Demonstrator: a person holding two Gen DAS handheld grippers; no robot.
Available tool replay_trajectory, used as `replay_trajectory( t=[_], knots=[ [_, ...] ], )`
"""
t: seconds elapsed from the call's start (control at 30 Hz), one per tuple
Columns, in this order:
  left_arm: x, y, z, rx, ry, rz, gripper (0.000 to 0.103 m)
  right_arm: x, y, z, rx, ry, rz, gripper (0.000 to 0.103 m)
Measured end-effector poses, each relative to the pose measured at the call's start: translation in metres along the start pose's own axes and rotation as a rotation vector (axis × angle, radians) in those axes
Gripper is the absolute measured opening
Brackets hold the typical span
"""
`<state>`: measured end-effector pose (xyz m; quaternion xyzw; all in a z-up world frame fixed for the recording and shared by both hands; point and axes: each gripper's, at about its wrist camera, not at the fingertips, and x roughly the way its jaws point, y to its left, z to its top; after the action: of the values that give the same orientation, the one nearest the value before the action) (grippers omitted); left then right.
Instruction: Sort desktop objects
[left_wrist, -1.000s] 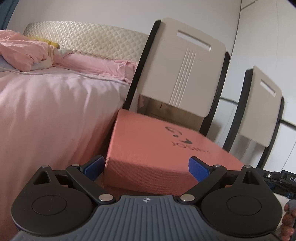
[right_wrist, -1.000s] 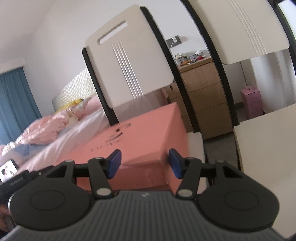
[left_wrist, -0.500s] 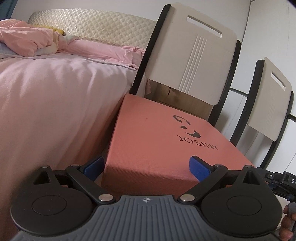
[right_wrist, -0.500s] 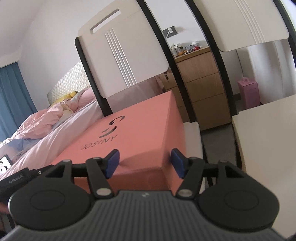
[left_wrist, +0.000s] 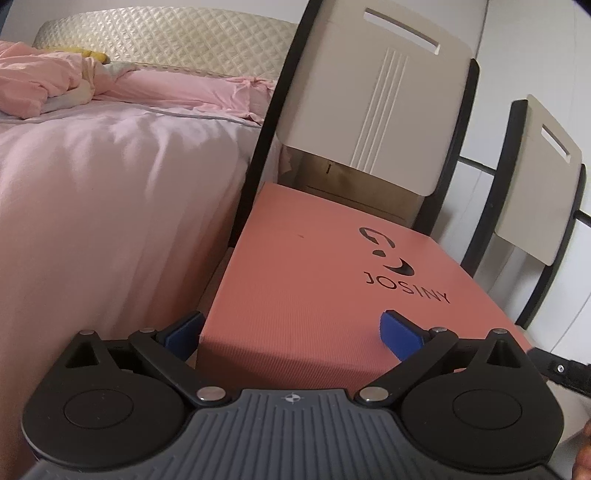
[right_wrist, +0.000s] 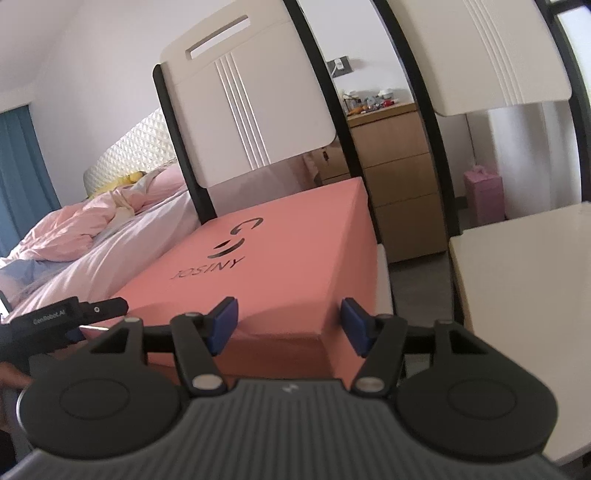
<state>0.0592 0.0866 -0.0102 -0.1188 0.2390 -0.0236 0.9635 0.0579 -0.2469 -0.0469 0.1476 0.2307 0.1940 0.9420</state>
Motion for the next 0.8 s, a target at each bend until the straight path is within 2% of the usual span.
replay_trajectory(
  t=[0.07,0.23,0.6,0.67,0.73,0.8],
  knots=[
    [-0.007,-0.006,0.000,0.042,-0.013,0.013,0.101,-0.002,0.004,0.001,-0.026,-0.011,-0.013,0.062],
    [-0.029,-0.013,-0.009,0.060,-0.022,0.029,0.101,-0.021,0.011,0.007,-0.064,-0.077,-0.050,0.062],
    [-0.106,-0.042,-0.020,0.107,-0.132,0.040,0.103,-0.078,0.046,-0.003,-0.182,-0.141,-0.056,0.063],
    [-0.120,-0.047,-0.022,0.116,-0.152,0.042,0.103,-0.088,0.052,-0.008,-0.182,-0.156,-0.050,0.065],
    [-0.132,-0.051,-0.026,0.128,-0.168,0.044,0.103,-0.098,0.058,-0.014,-0.177,-0.173,-0.043,0.074],
    [-0.140,-0.055,-0.032,0.155,-0.189,0.050,0.103,-0.107,0.061,-0.021,-0.166,-0.186,-0.038,0.076]
  ],
)
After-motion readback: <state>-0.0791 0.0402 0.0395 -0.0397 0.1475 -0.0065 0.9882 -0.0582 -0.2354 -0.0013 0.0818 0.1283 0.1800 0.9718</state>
